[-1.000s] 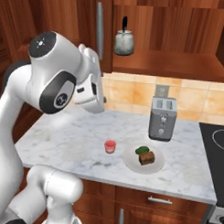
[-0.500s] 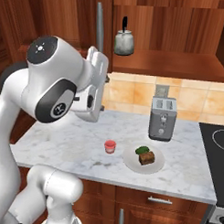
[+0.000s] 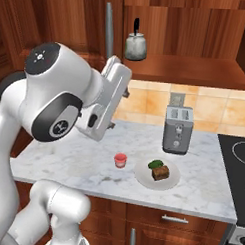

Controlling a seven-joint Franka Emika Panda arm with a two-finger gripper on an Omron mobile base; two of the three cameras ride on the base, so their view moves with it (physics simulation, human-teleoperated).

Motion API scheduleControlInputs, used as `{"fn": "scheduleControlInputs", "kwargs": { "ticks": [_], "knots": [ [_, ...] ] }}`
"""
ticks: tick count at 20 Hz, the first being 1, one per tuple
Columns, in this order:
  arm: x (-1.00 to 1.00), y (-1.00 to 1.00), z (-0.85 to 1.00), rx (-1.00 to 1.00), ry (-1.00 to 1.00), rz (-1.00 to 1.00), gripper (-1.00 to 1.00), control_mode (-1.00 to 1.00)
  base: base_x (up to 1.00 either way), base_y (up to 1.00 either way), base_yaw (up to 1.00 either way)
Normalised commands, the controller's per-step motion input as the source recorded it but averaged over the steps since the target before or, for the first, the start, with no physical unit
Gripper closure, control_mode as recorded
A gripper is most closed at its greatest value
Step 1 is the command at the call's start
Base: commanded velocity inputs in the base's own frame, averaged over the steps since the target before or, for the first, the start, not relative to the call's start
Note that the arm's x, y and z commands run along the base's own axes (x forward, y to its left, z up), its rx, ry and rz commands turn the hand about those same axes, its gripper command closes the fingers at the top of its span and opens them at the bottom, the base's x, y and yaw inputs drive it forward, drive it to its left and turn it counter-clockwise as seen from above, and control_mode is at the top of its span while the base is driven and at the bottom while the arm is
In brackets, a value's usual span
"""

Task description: Pick the avocado and bread from the counter and place them on the plate. Then pick the jam from the cabinet and place it next to the plate. Lastly close the cabinet door.

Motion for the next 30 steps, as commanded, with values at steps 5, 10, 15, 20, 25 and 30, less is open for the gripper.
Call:
{"fn": "scheduleControlInputs", "kwargs": {
  "ticks": [5, 10, 15, 20, 25, 30],
  "knots": [
    [-0.25, -0.19, -0.09, 0.12, -0.11, -0.18, -1.0, -1.0, 0.0, 0.0, 0.0],
    [-0.2, -0.15, -0.11, 0.04, -0.23, -0.13, -1.0, -1.0, 0.0, 0.0, 0.0],
    [-0.14, -0.16, -0.07, 0.0, -0.23, -0.12, -1.0, -1.0, 0.0, 0.0, 0.0],
    [-0.16, -0.15, -0.04, 0.0, -0.23, -0.12, -1.0, -1.0, 0.0, 0.0, 0.0],
    [-0.2, -0.17, -0.01, 0.0, -0.27, -0.11, -1.0, -1.0, 0.0, 0.0, 0.0],
    [-0.16, -0.19, 0.0, 0.0, -0.28, -0.14, -1.0, -1.0, 0.0, 0.0, 0.0]
  ]
}}
